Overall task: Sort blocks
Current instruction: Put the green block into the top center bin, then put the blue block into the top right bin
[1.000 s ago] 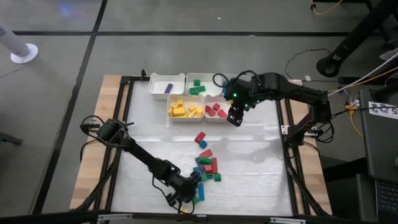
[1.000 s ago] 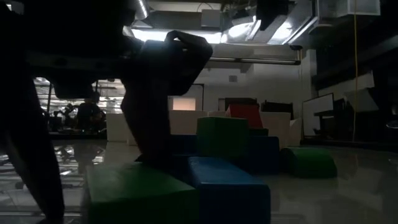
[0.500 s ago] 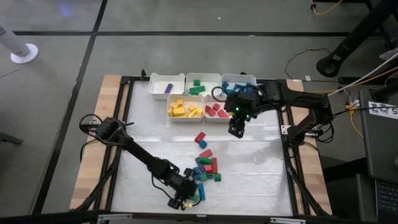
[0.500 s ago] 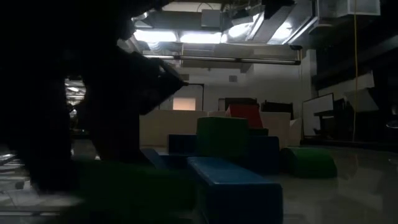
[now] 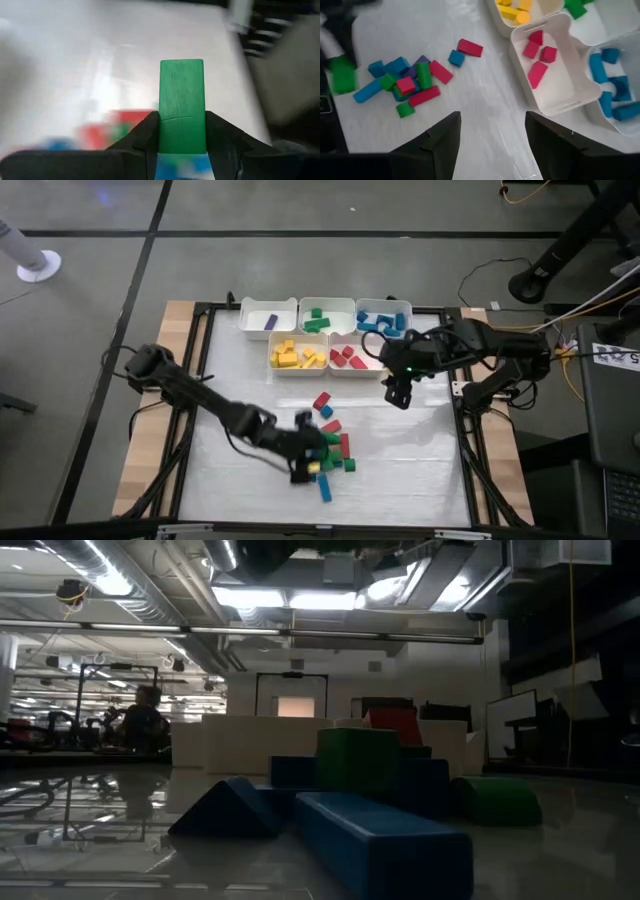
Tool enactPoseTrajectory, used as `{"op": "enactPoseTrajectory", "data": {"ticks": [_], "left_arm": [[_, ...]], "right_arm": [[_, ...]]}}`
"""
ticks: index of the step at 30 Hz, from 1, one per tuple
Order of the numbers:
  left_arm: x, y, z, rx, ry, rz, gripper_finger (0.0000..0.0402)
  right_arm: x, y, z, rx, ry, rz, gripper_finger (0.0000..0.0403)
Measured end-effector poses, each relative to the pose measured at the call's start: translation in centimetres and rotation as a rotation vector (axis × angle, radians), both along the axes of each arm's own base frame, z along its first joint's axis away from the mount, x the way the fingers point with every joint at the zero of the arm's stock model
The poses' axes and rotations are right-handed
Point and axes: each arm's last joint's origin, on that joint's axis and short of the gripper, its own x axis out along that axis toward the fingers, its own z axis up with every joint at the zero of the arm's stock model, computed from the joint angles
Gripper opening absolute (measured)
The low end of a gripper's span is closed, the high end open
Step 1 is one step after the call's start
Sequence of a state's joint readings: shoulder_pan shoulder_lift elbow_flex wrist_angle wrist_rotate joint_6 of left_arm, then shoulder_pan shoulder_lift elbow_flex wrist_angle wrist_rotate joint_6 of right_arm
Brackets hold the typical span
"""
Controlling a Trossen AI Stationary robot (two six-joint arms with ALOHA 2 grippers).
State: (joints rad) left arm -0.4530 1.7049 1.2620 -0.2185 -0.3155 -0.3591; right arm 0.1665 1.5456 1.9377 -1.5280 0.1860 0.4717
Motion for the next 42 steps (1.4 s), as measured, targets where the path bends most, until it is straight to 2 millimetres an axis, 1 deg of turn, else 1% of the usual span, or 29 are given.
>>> {"op": "enactPoseTrajectory", "data": {"ticks": [4,7,11,15,18,21,25,30,36,38,42], "left_arm": [[0.2,4.9,2.5,0.204,-0.082,0.226,0.0117],[0.7,9.2,3.5,0.339,-0.090,0.368,0.0118],[1.3,15.4,3.5,0.443,-0.034,0.482,0.0119],[1.1,21.5,3.0,0.476,0.033,0.620,0.0119],[0.5,25.4,2.7,0.481,0.067,0.689,0.0120],[-0.3,28.0,2.5,0.426,0.087,0.707,0.0120],[-1.0,29.9,2.2,0.360,0.099,0.663,0.0128],[-1.5,31.1,2.2,0.360,0.110,0.662,0.0163],[-1.8,31.5,2.0,0.354,0.136,0.672,0.0204],[-1.9,31.4,2.0,0.347,0.137,0.676,0.0210],[-2.0,30.5,1.6,0.314,0.183,0.669,0.0212]], "right_arm": [[-1.0,1.3,0.3,-0.036,-0.017,-0.028,0.0222],[-1.3,2.4,0.3,-0.026,-0.032,-0.033,0.0222],[-1.4,4.1,0.2,0.006,-0.053,-0.038,0.0222],[-1.1,5.6,0.0,0.030,-0.091,-0.094,0.0222],[-0.9,6.5,-0.1,0.043,-0.142,-0.171,0.0222],[-0.1,7.4,-0.4,0.066,-0.178,-0.201,0.0222],[1.5,8.9,-1.3,0.114,-0.204,-0.230,0.0222],[4.5,10.7,-3.5,0.166,-0.204,-0.264,0.0222],[8.0,12.6,-7.0,0.283,-0.156,-0.371,0.0222],[9.1,13.3,-8.5,0.323,-0.122,-0.429,0.0222],[10.6,14.7,-11.6,0.403,-0.025,-0.561,0.0222]]}}
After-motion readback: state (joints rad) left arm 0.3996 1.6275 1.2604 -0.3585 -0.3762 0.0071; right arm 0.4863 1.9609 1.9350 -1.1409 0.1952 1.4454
